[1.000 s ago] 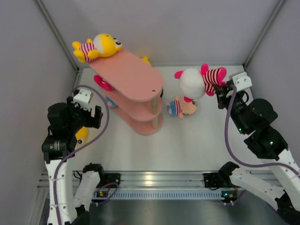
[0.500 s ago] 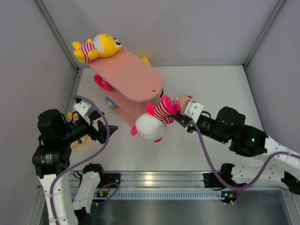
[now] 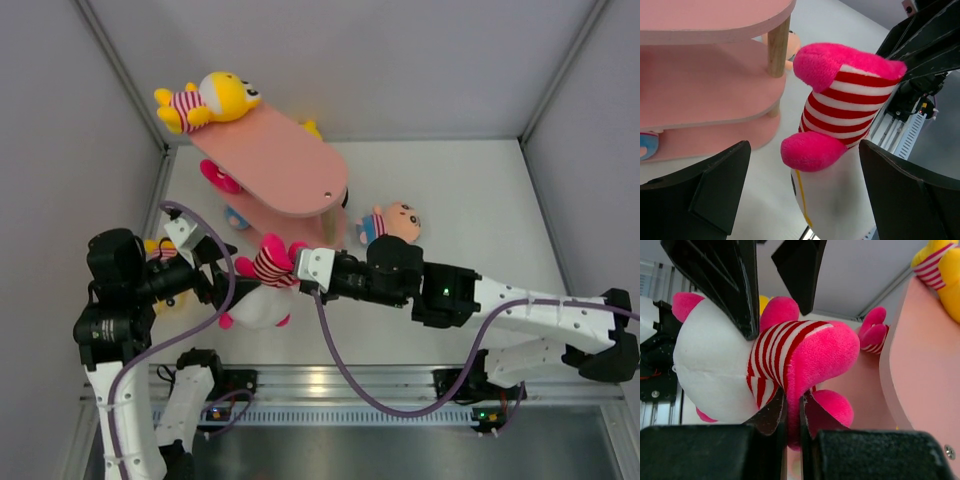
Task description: Place and organize the stuffed toys onto the shelf
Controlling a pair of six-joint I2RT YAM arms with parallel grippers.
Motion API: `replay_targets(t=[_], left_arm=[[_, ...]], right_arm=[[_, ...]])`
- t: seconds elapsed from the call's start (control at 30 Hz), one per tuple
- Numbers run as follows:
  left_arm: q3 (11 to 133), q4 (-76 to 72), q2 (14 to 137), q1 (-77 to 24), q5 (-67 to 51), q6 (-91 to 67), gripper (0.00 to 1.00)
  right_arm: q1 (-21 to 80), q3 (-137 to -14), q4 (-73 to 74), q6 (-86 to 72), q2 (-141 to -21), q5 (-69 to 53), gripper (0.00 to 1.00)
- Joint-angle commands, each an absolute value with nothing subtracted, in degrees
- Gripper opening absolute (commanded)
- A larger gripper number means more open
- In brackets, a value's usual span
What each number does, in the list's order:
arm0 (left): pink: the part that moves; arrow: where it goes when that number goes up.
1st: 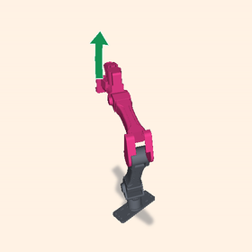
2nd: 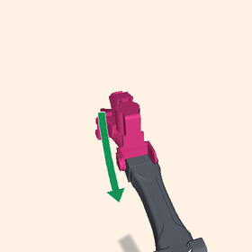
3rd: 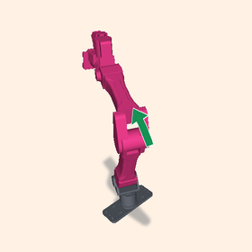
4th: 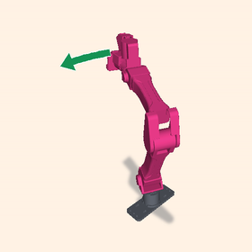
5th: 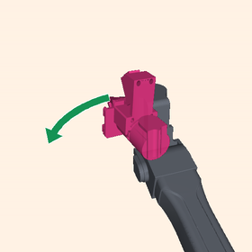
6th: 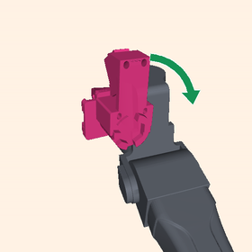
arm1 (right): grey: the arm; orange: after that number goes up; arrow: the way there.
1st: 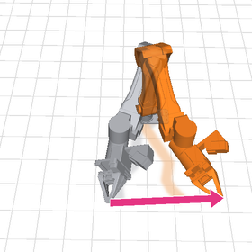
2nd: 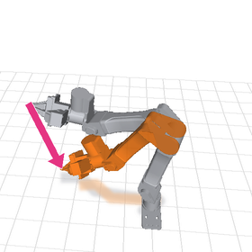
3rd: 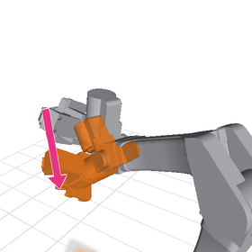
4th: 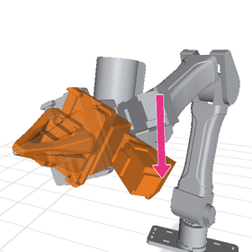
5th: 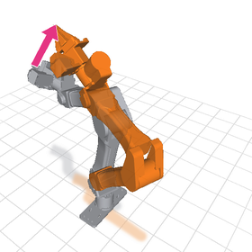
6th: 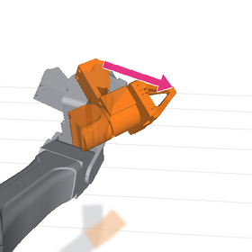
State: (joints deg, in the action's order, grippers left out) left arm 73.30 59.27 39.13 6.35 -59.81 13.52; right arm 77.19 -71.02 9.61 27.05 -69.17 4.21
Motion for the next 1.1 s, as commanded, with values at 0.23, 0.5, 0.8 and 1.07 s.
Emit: replay_targets(t=[0.23,0.5,0.8,1.07], left_arm=[[69.87,59.41,40.25,6.68,-68.2,17.4,0.63],[65.75,59.33,38.06,6.59,-65.21,27.58,0.0],[64.25,59.77,39.46,6.24,-80.15,34.89,0.0],[64.69,59.77,39.55,6.33,-80.07,34.89,0.0]], right_arm=[[78.13,-77.51,1.4,30.41,-72.5,-3.86,0.0],[69.74,-80.85,11.13,15.7,-71.63,-16.66,0.86],[48.16,-79.98,16.52,-0.79,-71.28,-53.07,0.99],[48.25,-76.2,11.25,-10.27,-70.48,-56.16,0.96]])
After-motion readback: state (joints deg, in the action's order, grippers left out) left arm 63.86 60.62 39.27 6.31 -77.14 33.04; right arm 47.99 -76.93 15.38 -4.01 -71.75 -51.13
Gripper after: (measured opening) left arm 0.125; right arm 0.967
